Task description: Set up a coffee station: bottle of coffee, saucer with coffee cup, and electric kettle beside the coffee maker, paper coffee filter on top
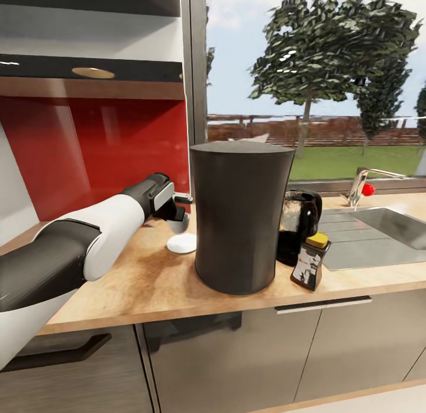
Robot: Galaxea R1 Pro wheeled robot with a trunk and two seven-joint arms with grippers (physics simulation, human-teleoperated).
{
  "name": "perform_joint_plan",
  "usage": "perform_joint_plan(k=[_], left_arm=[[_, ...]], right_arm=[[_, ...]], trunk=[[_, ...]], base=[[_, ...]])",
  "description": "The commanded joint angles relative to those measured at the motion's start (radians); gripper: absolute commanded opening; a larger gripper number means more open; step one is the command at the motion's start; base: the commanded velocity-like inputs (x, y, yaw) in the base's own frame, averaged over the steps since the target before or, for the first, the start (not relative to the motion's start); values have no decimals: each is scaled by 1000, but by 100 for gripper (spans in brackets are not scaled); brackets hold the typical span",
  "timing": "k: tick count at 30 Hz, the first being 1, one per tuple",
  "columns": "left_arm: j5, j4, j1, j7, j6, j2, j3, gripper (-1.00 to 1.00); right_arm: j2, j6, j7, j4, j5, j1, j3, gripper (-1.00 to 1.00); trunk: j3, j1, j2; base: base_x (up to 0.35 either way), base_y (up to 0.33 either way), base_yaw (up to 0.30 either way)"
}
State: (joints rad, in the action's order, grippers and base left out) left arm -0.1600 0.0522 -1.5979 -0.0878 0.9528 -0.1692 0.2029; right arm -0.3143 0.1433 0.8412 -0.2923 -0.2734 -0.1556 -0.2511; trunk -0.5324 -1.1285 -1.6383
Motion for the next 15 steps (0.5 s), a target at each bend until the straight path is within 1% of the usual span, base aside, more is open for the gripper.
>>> perform_joint_plan(k=[1, 5, 9, 15], left_arm=[[-10, -5, -1, -9, 1, -1, 3, -100], [-10, -16, 0, 6, -6, -1, 3, -100], [-10, -21, 13, 35, -19, -1, 3, -100], [-10, -21, 24, 41, -28, -1, 3, -100]], right_arm=[[-1, 7, 0, 1, -6, -1, -8, 100], [-1, 7, 0, 1, -6, -1, -8, 100], [-1, 7, 0, 1, -6, -1, -8, 100], [-1, 7, 0, 1, -6, -1, -8, 100]], trunk=[[-1, 0, -1], [-1, 0, -1], [-1, 0, -1], [-1, 0, -1]], base=[[1, 0, 0], [0, 0, 0], [0, 0, 0], [2, 0, 0]])
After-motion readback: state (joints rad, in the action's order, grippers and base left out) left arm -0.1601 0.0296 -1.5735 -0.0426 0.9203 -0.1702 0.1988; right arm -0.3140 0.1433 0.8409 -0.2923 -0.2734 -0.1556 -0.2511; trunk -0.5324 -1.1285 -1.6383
